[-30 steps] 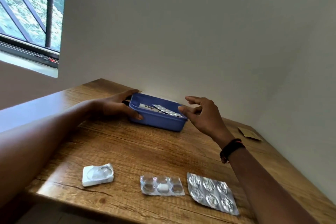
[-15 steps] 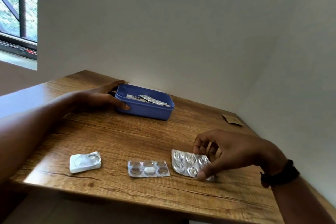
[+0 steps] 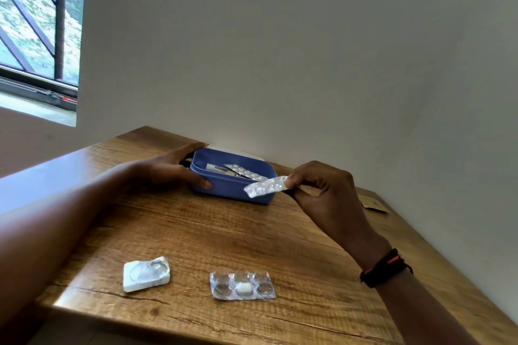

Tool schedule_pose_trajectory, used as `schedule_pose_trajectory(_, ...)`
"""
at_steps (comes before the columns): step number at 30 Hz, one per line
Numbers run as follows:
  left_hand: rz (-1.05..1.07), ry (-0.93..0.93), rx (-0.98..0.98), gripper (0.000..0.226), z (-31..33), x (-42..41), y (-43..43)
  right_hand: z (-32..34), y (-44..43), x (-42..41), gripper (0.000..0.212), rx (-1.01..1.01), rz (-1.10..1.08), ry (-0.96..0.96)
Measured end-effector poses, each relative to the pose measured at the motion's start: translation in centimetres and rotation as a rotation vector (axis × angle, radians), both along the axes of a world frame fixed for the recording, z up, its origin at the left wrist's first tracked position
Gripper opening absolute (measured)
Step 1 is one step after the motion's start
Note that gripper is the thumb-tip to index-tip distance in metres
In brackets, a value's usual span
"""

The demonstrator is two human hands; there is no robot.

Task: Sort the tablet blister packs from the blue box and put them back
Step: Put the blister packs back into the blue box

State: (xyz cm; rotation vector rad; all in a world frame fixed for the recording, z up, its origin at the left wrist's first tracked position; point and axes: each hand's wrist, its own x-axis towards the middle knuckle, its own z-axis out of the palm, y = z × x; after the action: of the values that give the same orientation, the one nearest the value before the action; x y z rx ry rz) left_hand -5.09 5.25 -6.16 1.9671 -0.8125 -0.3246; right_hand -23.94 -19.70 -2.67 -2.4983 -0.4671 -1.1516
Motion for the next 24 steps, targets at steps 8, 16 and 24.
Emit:
schedule_pose_trajectory(8,0.007,-0.006,0.02,0.112,0.0,0.1,-0.3,-0.4,1.2,5.8,0.014,0.005,-0.192,0.098)
schedule_pose_trajectory(16,0.019,-0.001,0.016,0.121,0.0,0.0,-0.2,0.0,2.3,2.9,0.024,0.018,-0.131,0.391)
schedule_pose_trajectory(24,0.025,-0.005,0.009,0.112,-0.1,-0.2,-0.2,1.4,5.0,-3.6,0.044,-0.264,0.06,1.12)
